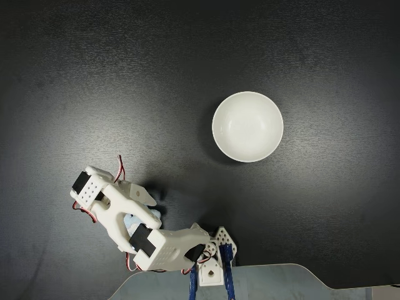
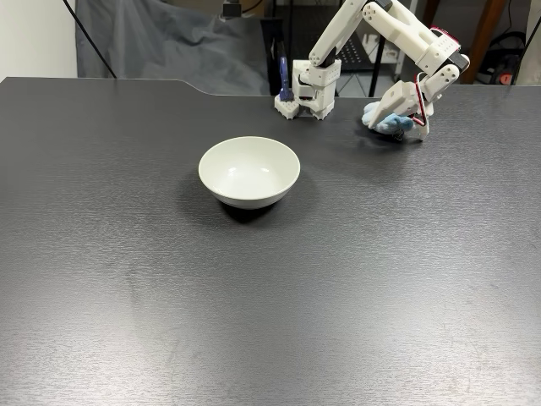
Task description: Grasp a skyblue doll and put it in the white bowl.
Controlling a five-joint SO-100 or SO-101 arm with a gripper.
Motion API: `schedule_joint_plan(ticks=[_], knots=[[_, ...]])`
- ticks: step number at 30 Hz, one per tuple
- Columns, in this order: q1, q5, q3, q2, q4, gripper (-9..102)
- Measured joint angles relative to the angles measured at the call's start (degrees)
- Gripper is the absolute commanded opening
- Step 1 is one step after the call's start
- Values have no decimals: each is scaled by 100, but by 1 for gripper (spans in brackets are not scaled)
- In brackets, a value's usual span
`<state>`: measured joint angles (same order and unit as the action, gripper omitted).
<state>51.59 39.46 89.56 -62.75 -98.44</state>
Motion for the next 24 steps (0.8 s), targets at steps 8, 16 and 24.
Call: schedule_joint_plan(ticks=[8, 16, 24], knots=[[0, 9, -53, 35, -9, 58], [18, 9, -44, -44, -9, 58], [519, 123, 316, -396, -9, 58]])
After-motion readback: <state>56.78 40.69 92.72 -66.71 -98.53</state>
